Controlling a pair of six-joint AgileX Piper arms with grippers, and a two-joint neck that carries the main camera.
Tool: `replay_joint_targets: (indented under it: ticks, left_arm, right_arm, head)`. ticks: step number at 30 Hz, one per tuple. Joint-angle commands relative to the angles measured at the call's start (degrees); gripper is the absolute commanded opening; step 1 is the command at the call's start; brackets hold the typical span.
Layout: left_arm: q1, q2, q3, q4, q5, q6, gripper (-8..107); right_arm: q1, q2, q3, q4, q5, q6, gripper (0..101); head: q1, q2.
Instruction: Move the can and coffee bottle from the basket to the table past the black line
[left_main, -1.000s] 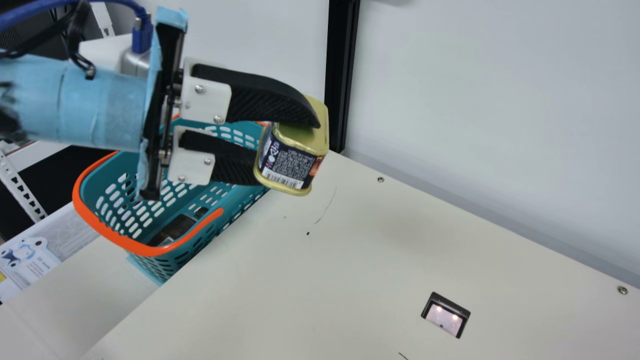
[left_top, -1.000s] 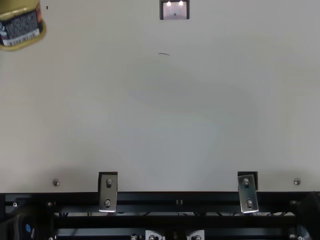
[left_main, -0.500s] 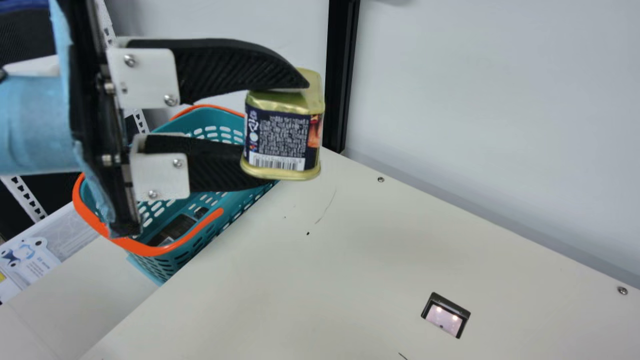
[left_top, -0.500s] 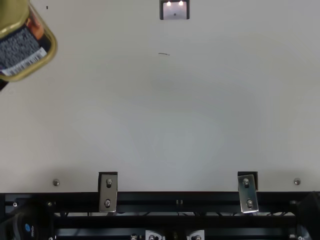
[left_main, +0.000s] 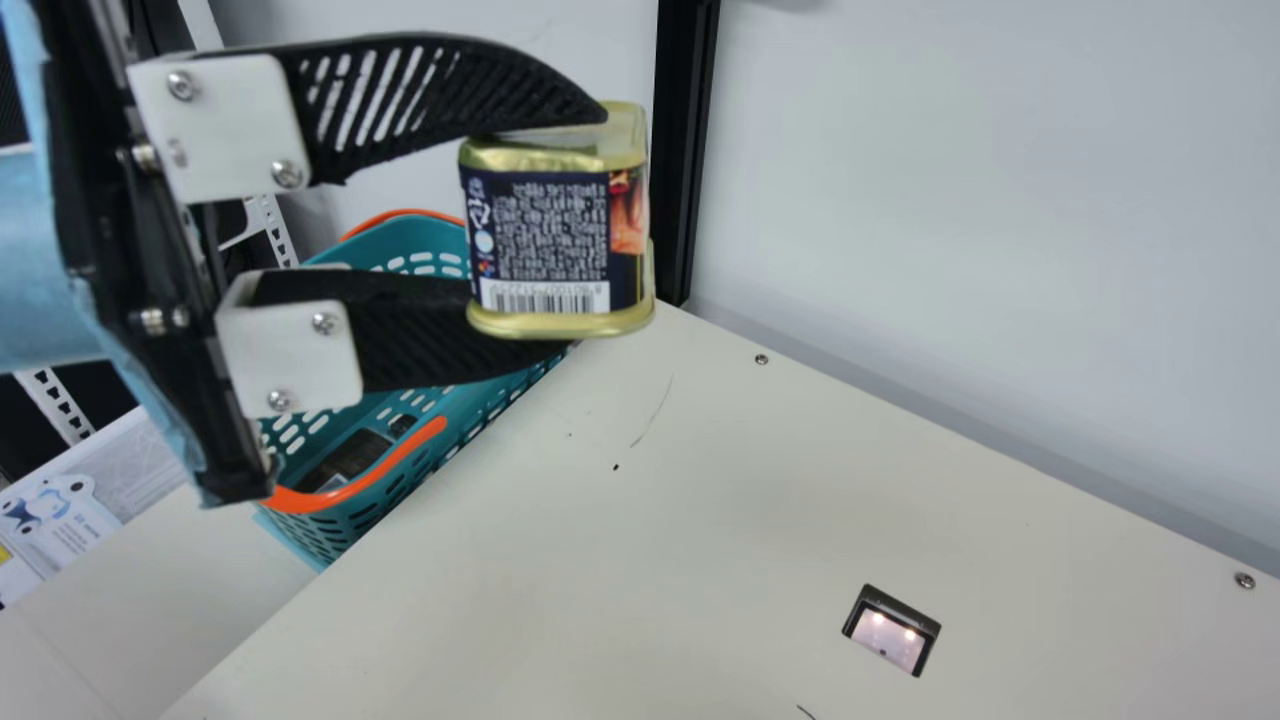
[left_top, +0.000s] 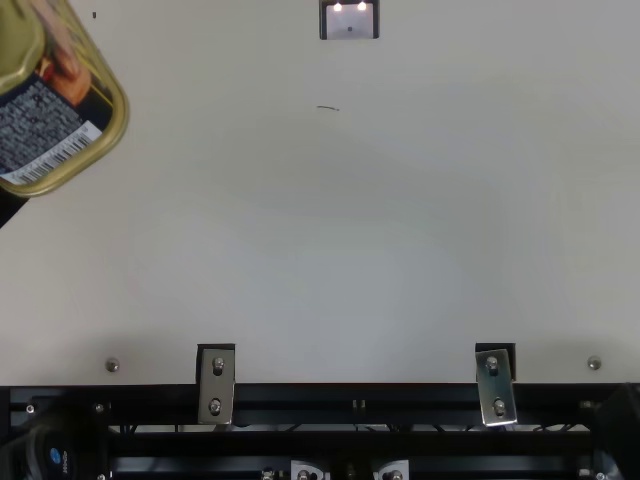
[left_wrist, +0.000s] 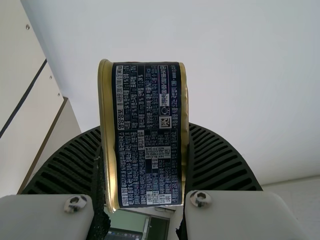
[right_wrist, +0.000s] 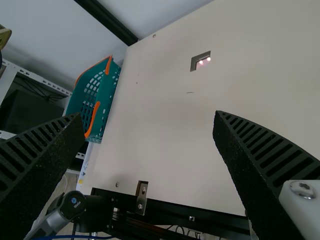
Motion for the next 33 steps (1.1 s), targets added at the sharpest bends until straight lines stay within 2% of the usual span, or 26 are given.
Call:
replay_joint_targets:
  ticks: [1, 21, 29, 30, 33]
  left_arm:
    - [0.0, 0.0, 0.0, 0.0, 0.0, 0.0, 10]
    - [0.0, 0.0, 0.0, 0.0, 0.0, 0.0, 10]
    - [-2.0, 1.9, 1.3, -4.9, -0.1, -1.5, 10]
    - [-1.4, 1.6, 1.0, -3.5, 0.0, -1.1, 10]
    - [-1.9, 2.0, 1.3, -5.0, -0.1, -1.5, 10]
  right_arm:
    - [0.0, 0.0, 0.0, 0.0, 0.0, 0.0, 101]
    - [0.0, 0.0, 0.0, 0.0, 0.0, 0.0, 101]
    - [0.0, 0.0, 0.0, 0.0, 0.0, 0.0, 101]
    - [0.0, 0.0, 0.0, 0.0, 0.0, 0.0, 101]
    - [0.0, 0.0, 0.0, 0.0, 0.0, 0.0, 101]
  head:
    - [-1.8, 0.7]
    - [-1.8, 0.7]
    - [-1.8, 0.7]
    - [-1.8, 0.7]
    - [-1.8, 0.7]
